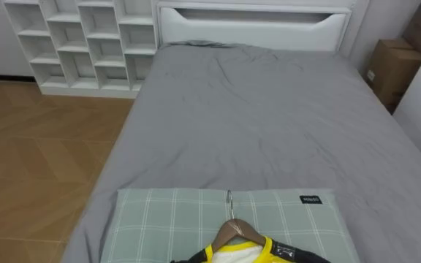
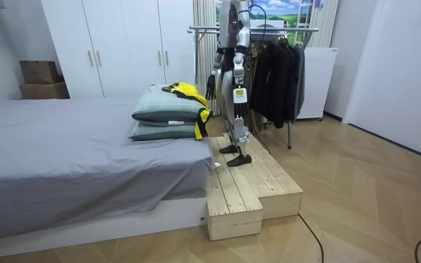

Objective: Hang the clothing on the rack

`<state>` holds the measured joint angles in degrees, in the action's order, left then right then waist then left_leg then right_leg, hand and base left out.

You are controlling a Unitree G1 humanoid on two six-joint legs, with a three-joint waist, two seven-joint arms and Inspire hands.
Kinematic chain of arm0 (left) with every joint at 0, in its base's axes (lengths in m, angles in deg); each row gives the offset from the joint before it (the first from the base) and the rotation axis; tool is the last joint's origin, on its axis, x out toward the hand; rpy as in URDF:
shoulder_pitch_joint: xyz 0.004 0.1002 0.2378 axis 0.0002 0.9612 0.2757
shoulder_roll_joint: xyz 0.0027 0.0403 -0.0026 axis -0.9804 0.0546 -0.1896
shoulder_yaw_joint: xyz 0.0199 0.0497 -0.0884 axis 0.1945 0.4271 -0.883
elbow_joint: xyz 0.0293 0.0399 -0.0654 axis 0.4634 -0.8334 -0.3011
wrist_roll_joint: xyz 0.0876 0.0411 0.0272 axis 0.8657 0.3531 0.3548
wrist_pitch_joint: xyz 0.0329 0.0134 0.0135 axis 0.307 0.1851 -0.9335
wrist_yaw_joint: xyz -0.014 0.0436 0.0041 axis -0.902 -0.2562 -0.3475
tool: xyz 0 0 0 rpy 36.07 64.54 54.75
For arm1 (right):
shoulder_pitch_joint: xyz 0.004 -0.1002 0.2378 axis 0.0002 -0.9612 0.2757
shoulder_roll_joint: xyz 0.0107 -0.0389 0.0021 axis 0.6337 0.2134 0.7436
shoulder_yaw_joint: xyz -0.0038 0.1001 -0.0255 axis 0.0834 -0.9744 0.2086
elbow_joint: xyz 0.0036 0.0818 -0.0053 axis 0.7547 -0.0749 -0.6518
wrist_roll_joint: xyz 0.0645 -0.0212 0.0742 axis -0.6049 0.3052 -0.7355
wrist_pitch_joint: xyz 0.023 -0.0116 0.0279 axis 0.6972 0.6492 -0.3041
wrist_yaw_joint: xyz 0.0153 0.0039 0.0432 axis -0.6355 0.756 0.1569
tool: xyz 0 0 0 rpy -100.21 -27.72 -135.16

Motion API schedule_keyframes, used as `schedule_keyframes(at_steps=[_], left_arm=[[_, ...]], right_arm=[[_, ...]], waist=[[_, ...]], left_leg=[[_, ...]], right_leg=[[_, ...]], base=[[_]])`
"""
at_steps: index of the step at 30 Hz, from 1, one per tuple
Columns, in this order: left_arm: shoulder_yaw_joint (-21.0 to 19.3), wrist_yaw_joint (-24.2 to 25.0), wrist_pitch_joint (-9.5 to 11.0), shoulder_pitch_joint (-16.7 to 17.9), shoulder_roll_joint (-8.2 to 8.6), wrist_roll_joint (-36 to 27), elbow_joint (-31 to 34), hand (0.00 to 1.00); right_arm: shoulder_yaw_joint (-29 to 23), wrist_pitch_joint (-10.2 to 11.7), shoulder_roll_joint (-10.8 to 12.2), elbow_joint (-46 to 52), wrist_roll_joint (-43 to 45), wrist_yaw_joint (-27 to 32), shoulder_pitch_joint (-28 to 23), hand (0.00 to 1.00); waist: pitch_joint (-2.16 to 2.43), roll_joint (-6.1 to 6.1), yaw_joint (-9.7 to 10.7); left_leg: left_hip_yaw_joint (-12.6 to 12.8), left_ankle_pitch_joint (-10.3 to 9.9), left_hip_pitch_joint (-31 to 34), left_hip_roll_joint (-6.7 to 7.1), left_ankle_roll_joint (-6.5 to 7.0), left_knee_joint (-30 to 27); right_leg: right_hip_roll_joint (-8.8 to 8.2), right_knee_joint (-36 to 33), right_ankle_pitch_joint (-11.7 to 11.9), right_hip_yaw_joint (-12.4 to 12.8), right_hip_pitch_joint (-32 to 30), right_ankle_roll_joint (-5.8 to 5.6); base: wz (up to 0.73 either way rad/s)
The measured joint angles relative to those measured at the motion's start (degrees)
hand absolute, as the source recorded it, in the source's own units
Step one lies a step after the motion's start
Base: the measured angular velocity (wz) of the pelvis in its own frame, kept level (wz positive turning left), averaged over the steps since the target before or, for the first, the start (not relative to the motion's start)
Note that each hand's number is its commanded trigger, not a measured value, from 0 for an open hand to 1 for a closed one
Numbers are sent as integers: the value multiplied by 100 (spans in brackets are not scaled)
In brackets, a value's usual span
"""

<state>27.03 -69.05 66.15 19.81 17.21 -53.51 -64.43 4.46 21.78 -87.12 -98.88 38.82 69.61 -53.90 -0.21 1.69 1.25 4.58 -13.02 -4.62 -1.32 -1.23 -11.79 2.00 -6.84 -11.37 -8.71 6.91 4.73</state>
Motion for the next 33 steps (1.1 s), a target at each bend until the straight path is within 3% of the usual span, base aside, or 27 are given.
schedule_keyframes(at_steps=[33], left_arm=[[-1, -61, 7, 8, 6, -72, -15, 0]], right_arm=[[-5, 13, 2, 1, 2, 77, 3, 0]], waist=[[2, -48, 3]], left_leg=[[-1, 0, -6, 0, 0, -3]], right_leg=[[2, 0, -1, 5, 2, -1]], base=[[0]])
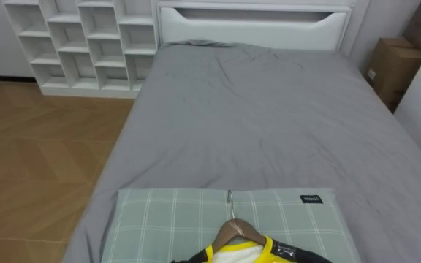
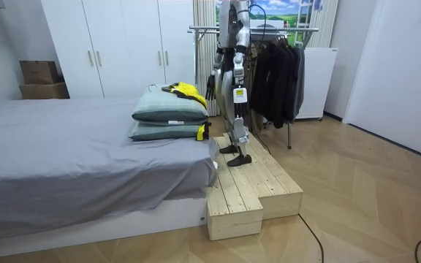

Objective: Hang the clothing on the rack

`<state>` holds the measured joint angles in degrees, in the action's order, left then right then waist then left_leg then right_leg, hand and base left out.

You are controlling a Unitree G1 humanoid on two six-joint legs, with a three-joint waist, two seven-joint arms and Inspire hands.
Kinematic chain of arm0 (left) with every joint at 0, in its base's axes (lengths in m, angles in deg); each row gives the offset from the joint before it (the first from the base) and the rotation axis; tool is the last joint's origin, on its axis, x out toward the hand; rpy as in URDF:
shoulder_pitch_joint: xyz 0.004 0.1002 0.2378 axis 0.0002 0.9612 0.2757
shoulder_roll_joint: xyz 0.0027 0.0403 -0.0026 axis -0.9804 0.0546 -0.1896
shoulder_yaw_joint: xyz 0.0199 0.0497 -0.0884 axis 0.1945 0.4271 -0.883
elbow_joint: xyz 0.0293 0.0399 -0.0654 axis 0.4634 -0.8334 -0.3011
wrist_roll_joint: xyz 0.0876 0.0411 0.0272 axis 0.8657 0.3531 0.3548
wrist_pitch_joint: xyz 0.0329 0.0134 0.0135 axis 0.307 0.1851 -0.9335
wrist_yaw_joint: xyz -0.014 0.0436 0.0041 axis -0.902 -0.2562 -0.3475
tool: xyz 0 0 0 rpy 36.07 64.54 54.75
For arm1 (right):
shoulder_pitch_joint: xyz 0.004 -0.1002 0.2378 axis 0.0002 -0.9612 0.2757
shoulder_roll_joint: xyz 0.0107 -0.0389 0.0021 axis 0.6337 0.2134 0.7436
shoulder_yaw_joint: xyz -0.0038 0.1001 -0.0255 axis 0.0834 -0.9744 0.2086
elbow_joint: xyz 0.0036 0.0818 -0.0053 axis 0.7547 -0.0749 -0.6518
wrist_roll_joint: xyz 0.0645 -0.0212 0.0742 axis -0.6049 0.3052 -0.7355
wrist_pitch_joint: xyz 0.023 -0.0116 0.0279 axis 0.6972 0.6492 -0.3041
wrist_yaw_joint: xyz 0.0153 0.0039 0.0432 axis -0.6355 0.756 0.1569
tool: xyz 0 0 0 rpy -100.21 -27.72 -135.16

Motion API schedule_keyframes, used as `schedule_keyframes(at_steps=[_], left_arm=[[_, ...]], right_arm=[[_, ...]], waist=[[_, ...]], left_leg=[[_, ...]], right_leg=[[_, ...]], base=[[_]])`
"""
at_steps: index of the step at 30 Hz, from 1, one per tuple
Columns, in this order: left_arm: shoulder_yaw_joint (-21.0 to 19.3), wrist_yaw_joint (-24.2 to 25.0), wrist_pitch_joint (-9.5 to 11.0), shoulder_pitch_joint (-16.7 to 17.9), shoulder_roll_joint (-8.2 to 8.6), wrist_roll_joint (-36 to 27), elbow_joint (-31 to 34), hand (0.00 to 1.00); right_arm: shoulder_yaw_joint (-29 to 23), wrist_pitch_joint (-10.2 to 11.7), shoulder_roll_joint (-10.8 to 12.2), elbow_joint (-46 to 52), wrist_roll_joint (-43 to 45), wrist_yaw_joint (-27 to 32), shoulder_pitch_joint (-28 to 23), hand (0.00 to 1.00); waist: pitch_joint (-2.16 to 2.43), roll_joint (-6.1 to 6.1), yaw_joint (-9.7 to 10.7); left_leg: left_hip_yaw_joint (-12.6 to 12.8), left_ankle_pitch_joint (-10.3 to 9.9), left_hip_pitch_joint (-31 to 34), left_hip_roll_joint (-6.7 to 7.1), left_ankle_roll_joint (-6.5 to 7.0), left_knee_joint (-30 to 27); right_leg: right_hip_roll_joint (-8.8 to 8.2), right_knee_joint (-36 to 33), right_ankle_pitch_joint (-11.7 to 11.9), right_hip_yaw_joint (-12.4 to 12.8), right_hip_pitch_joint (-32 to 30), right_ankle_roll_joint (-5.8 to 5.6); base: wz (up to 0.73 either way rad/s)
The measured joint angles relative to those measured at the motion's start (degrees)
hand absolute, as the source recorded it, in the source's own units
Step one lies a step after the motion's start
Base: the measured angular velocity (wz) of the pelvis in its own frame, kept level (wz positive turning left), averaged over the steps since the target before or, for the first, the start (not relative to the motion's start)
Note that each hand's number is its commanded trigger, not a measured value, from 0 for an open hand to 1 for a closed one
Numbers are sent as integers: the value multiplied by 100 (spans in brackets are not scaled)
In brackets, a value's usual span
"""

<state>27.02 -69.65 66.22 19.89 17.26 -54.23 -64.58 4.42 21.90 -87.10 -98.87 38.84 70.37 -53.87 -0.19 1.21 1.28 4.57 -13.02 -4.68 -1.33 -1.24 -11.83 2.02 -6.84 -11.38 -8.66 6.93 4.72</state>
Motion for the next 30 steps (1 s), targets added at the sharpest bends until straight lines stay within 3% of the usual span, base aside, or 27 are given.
schedule_keyframes(at_steps=[6, 12, 17, 21, 24, 30], left_arm=[[-13, -252, 75, 48, 12, -487, -25, 0], [-92, -878, 206, 231, 47, -1233, -36, 0], [-544, -1416, 262, 248, 56, -1616, -27, 0], [-1059, -1908, 467, 249, 54, -1742, 232, 0], [-1620, -2581, 791, 296, 44, -1798, 786, 0], [-1694, -3632, 1135, 280, 26, -1247, 1667, 0]], right_arm=[[16, 81, 0, 2, -26, 6, -29, 0], [9, 126, 1, 44, -53, 56, -48, 0], [-5, 126, -13, -28, -56, 97, -40, 0], [-78, 221, -20, -25, -54, 134, -82, 0], [-277, 311, -48, -13, 31, 191, -124, 0], [-272, 349, -102, -2, 49, 300, -139, 0]], waist=[[-1, -2, -35], [2, 8, -13], [-3, -19, -24], [-6, -44, -24], [-7, -74, -48], [11, -131, -33]], left_leg=[[15, 0, -57, -1, 0, 5], [1, -1, -112, 0, 1, 13], [9, -1, -118, -1, 1, 12], [6, 0, -114, 1, 1, 21], [8, 0, -193, 1, 1, 98], [2, 1, -190, 16, 3, 137]], right_leg=[[5, -5, 0, 50, 1, 0], [3, -8, 0, 80, 43, 0], [2, -12, 1, 59, 57, 0], [4, -8, 1, 29, 69, 0], [10, -7, -2, 43, 125, -4], [-1, -1, -4, 16, 110, -13]], base=[[-4], [-4], [2], [7], [-1], [3]])
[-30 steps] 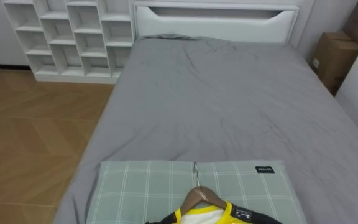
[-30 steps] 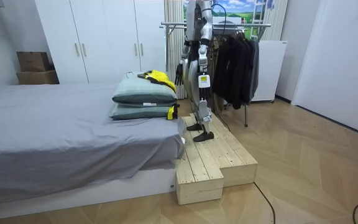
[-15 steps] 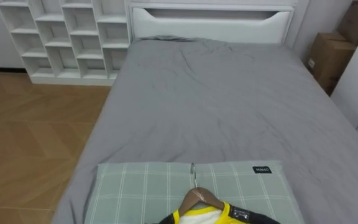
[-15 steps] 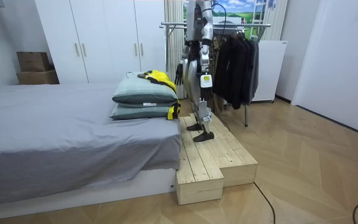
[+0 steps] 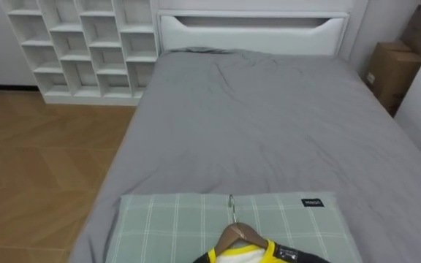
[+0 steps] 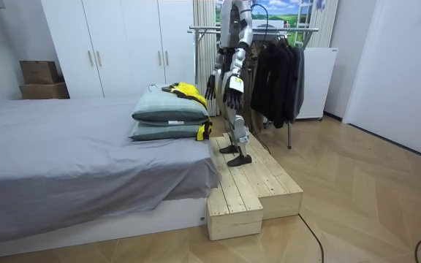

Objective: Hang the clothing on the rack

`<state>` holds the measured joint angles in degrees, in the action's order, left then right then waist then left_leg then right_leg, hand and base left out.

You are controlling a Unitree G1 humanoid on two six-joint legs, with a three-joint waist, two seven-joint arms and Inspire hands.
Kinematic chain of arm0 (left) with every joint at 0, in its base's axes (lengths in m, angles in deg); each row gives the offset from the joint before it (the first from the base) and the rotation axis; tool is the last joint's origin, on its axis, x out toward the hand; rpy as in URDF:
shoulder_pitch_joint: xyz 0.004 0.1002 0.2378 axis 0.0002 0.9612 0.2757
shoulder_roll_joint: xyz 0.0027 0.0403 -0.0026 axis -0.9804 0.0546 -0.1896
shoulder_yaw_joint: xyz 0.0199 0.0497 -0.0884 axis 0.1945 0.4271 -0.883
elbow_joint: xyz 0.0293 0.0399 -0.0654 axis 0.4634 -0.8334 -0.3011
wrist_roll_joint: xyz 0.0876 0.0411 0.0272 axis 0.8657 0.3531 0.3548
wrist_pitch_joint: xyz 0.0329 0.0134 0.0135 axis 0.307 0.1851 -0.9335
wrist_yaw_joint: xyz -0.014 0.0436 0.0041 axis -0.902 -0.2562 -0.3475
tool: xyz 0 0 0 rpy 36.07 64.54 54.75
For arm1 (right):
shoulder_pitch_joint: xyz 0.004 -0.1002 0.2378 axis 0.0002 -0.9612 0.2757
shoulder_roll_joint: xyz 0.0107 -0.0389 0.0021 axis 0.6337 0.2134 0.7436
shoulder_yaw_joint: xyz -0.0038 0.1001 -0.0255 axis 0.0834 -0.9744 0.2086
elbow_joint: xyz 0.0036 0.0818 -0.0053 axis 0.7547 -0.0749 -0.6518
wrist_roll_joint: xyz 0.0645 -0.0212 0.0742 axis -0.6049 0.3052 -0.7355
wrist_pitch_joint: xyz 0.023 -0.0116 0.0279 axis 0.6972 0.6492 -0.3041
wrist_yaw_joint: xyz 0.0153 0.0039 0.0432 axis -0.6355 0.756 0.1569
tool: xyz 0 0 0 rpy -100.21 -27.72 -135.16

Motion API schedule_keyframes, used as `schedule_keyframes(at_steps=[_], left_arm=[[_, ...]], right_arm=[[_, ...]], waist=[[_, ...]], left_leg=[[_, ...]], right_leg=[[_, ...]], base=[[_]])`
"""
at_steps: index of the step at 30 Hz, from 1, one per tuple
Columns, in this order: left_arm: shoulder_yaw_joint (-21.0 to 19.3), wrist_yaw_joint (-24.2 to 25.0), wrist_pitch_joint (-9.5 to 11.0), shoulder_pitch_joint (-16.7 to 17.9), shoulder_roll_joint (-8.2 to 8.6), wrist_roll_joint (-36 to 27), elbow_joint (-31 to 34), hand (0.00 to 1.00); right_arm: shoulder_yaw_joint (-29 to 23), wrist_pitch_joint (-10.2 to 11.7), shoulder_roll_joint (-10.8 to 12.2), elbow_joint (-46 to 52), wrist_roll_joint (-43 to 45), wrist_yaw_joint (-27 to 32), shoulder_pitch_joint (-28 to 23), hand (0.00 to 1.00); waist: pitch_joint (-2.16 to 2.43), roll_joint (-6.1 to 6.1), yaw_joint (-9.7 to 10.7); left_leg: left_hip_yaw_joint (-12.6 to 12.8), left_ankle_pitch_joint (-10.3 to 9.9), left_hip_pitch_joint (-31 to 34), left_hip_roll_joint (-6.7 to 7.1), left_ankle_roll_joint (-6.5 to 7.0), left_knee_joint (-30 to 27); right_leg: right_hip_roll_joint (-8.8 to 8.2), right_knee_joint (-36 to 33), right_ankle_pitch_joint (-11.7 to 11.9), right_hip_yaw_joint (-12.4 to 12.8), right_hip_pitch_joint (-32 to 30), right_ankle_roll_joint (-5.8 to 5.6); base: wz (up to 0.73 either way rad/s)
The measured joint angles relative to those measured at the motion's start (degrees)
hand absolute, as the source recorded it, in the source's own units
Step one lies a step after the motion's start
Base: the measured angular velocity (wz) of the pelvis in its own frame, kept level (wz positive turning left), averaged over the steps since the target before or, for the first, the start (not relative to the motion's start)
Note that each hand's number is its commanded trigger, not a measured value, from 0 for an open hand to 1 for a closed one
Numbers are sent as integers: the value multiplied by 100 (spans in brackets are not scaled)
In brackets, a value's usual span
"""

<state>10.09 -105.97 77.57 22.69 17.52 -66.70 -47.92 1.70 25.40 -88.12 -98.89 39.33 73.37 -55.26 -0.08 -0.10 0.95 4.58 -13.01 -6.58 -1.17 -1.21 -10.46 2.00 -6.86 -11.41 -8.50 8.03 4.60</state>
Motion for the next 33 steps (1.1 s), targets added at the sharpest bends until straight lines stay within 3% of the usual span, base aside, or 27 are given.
schedule_keyframes(at_steps=[7, 12, 21, 27, 33], left_arm=[[142, -750, 168, 33, -24, 743, 558, 0], [631, -1168, 314, 64, -28, 2001, 1076, 0], [1099, -1200, 447, 10, -122, 3254, 2068, 0], [1443, -1165, 519, -60, -201, 3490, 2249, 0], [1461, -1163, 657, -91, -226, 3714, 2309, 0]], right_arm=[[0, 93, -53, 7, 191, 25, 12, 0], [3, 216, -101, 25, 402, 100, 9, 0], [-57, 301, -153, 21, 389, 27, -2, 0], [-56, 472, -206, -36, 386, 1, 5, 0], [-145, 585, -237, -97, 486, 9, -4, 0]], waist=[[41, -69, 56], [38, -104, 94], [32, -162, 319], [5, -225, 403], [4, -255, 519]], left_leg=[[-43, 2, -16, 5, 2, 24], [-96, 2, -86, 8, 2, 25], [-104, 6, -99, 16, 9, 9], [-71, 7, -106, 15, 8, 54], [-38, 7, -95, 11, 8, 104]], right_leg=[[0, 4, 3, -56, 66, -3], [-6, 8, 2, -97, 99, -4], [-9, 5, 3, -64, 100, -4], [-2, 19, 3, -5, 78, -5], [2, 6, 3, 65, 16, -5]], base=[[3], [3], [0], [-4], [-7]])
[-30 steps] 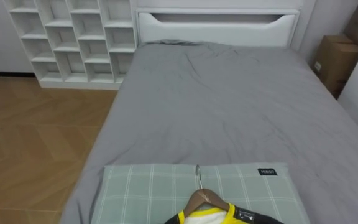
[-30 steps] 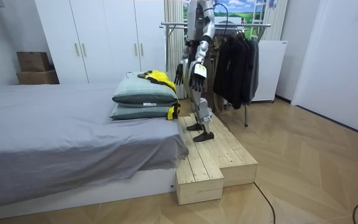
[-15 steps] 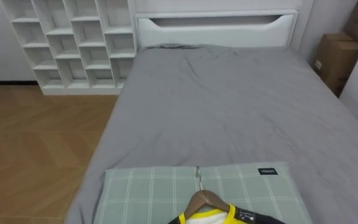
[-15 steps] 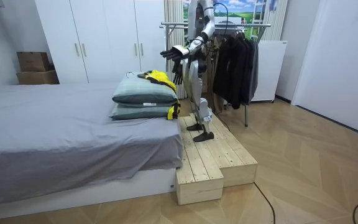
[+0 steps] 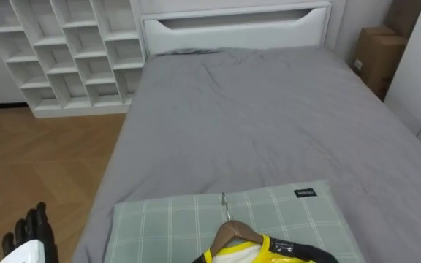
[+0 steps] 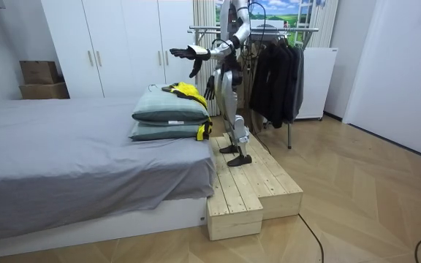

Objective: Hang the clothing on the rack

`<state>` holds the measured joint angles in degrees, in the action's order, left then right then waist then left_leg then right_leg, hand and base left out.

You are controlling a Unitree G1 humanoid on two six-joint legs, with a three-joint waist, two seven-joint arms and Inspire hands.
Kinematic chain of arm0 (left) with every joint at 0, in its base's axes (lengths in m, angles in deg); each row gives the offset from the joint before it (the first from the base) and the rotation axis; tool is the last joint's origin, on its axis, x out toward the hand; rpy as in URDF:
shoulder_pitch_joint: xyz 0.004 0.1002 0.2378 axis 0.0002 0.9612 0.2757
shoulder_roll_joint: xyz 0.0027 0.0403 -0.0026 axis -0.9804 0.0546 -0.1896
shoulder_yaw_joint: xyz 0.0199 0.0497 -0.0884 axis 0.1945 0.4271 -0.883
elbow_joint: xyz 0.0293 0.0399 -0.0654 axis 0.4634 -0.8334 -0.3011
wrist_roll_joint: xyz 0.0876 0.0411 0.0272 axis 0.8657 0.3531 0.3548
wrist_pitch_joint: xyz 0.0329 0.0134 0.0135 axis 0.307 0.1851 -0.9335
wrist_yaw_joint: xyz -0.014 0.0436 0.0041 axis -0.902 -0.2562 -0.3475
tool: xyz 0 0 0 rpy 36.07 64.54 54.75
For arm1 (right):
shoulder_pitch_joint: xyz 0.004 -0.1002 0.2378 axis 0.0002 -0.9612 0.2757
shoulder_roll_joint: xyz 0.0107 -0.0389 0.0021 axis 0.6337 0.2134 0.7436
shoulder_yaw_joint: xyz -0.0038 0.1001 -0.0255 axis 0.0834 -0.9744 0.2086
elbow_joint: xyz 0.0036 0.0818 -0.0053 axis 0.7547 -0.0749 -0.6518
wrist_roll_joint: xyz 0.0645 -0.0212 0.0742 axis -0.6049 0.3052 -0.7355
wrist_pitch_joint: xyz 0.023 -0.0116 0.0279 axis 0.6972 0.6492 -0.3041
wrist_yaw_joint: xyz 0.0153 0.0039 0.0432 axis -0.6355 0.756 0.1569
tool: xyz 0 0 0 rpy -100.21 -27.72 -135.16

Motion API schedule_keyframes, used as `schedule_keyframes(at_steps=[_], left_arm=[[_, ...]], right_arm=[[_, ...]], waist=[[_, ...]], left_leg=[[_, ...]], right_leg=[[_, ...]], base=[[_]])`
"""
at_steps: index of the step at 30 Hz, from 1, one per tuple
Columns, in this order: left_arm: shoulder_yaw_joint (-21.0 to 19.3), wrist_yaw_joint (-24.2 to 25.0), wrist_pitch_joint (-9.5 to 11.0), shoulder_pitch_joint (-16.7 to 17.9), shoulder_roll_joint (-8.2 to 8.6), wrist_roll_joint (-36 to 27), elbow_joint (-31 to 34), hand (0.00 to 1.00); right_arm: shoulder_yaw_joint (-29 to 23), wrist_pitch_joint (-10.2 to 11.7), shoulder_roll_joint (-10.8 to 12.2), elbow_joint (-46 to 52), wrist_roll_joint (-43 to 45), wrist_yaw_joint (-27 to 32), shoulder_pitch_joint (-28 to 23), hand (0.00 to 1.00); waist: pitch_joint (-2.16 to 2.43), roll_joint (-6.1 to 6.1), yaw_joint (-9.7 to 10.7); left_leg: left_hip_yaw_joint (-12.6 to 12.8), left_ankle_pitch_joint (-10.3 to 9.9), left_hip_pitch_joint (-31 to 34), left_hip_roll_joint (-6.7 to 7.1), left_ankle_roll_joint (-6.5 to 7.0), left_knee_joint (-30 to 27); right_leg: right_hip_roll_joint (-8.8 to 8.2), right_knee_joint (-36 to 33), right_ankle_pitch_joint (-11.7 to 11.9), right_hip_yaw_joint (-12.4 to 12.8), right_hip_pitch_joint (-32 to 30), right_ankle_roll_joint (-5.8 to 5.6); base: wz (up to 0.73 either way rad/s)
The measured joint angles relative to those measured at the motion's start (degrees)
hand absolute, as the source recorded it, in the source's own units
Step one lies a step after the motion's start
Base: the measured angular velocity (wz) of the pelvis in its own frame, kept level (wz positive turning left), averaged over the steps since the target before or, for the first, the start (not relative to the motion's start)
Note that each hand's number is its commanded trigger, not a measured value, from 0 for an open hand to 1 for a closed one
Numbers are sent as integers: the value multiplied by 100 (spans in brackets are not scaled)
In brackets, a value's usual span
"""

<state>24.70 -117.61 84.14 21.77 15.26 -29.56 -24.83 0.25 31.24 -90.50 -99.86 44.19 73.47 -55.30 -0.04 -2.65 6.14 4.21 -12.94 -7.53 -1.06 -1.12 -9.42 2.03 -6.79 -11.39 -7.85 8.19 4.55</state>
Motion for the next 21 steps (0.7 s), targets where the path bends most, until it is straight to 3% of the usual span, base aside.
schedule_keyframes(at_steps=[10, 18, 21], left_arm=[[234, 0, 78, -92, -81, 39, -40, 0], [626, 111, 152, -118, -86, -30, -371, 0], [636, 252, 151, -118, -86, -35, -430, 0]], right_arm=[[-26, -12, -120, -151, 773, 204, -109, 0], [43, -393, -104, -415, 1430, 171, -247, 0], [154, -394, -94, -433, 1684, 10, -271, 0]], waist=[[-21, 32, 157], [-35, 62, 164], [-41, 97, 283]], left_leg=[[50, 0, -24, -9, 0, 14], [199, 0, -108, -18, 0, 23], [202, 0, -117, -14, 0, 26]], right_leg=[[4, -73, 1, 76, -28, -3], [20, -135, 12, 299, -90, -21], [15, -181, 14, 314, -93, -27]], base=[[-5], [-12], [-5]])
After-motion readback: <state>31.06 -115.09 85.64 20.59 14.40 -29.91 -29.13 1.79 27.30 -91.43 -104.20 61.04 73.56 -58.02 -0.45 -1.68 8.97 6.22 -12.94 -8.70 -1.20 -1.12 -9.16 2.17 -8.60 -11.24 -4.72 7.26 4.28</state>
